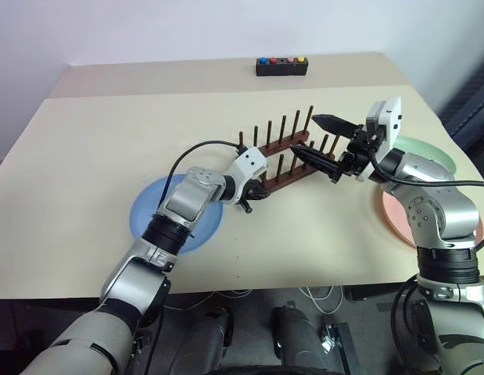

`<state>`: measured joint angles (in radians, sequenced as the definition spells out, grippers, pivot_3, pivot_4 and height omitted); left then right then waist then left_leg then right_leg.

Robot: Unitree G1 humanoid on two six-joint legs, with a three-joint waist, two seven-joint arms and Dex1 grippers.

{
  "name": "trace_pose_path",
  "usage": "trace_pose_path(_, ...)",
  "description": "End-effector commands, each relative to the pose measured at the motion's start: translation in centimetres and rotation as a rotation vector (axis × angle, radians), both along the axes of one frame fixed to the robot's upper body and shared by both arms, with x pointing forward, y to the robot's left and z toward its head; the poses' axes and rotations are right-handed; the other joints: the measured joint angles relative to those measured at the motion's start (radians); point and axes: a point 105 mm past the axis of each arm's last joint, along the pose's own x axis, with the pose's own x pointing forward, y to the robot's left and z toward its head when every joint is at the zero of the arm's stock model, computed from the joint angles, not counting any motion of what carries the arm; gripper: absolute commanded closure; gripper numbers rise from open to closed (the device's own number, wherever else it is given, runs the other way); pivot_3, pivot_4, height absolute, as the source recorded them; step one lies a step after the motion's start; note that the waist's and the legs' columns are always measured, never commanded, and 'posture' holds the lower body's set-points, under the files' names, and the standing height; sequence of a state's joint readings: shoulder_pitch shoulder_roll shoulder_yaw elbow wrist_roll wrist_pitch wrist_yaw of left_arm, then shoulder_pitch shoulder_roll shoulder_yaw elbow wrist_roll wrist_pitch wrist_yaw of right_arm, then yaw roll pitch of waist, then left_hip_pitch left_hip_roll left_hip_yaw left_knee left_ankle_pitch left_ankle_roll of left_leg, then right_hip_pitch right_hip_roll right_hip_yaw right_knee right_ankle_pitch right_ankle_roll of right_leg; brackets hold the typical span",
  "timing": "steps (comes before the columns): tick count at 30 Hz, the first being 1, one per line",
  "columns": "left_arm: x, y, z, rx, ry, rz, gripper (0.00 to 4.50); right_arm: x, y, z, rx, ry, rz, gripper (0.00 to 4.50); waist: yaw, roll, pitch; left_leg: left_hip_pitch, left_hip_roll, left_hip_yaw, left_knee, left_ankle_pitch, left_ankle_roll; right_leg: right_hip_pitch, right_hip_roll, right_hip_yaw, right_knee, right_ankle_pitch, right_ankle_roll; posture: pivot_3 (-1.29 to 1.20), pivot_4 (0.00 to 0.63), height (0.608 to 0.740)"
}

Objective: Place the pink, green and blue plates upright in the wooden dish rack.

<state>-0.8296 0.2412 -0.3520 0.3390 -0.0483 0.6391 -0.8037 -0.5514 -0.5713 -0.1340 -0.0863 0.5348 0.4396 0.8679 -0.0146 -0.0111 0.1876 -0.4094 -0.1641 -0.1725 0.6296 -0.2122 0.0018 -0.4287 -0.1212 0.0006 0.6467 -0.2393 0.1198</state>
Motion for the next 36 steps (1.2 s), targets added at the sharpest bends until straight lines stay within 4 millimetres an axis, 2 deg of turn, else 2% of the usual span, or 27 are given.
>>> trace_pose_path(1, 0.8, 1.0, 2.0, 0.016, -0.115, -0.060, 3.76, -0.8, -1.1, 2.7, 0.053, -0.091, 0.009, 0.00, 0.001, 0.000, 0.000, 0.000, 0.000, 0.000, 0.000, 0.000, 0.000, 0.000, 0.000, 0.000, 0.000, 0.000, 0.000, 0.00, 0.150, 0.740)
trace_pose_path(4, 1.2, 1.9, 2.8, 0.027, -0.171, -0.112, 3.76, -1.6, -2.3, 2.9, 0.046, -0.097, 0.026, 0.00, 0.004, 0.000, 0.000, 0.000, 0.000, 0.000, 0.000, 0.000, 0.000, 0.000, 0.000, 0.000, 0.000, 0.000, 0.000, 0.00, 0.150, 0.740)
trace_pose_path(10, 1.4, 2.3, 3.8, -0.012, -0.214, -0.198, 3.76, -3.6, -5.3, 1.0, -0.108, -0.005, 0.040, 0.00, 0.013, 0.000, 0.000, -0.001, 0.000, 0.001, 0.000, -0.001, 0.002, 0.001, -0.001, 0.000, -0.002, 0.000, 0.001, 0.00, 0.150, 0.740)
trace_pose_path(16, 0.8, 2.0, 4.0, -0.036, -0.236, -0.314, 3.76, -5.6, -8.4, -0.9, -0.218, 0.147, 0.023, 0.00, 0.019, 0.000, 0.000, -0.001, 0.000, 0.002, 0.001, -0.001, 0.002, 0.000, -0.001, 0.000, -0.002, 0.001, 0.001, 0.00, 0.150, 0.740)
trace_pose_path(20, 0.7, 2.2, 3.5, -0.008, -0.223, -0.363, 3.76, -6.1, -10.1, -1.1, -0.262, 0.155, -0.041, 0.00, 0.019, 0.000, 0.000, -0.001, 0.000, 0.002, 0.001, -0.002, 0.003, 0.000, -0.001, 0.000, -0.002, 0.000, 0.001, 0.00, 0.150, 0.740)
trace_pose_path(27, -0.1, 1.5, 2.5, -0.024, -0.168, -0.440, 3.76, -6.3, -10.3, -1.2, -0.256, 0.138, -0.071, 0.00, 0.021, -0.001, 0.001, -0.001, 0.000, 0.003, 0.001, -0.002, 0.003, 0.000, -0.001, 0.000, -0.002, 0.001, 0.001, 0.00, 0.150, 0.740)
trace_pose_path(36, 0.2, 0.0, 1.0, -0.032, -0.101, -0.400, 3.76, -6.0, -10.0, -1.2, -0.255, 0.117, -0.090, 0.00, 0.024, -0.001, 0.001, -0.001, 0.000, 0.003, 0.002, -0.002, 0.003, 0.001, -0.001, 0.000, -0.003, 0.001, 0.001, 0.00, 0.150, 0.740)
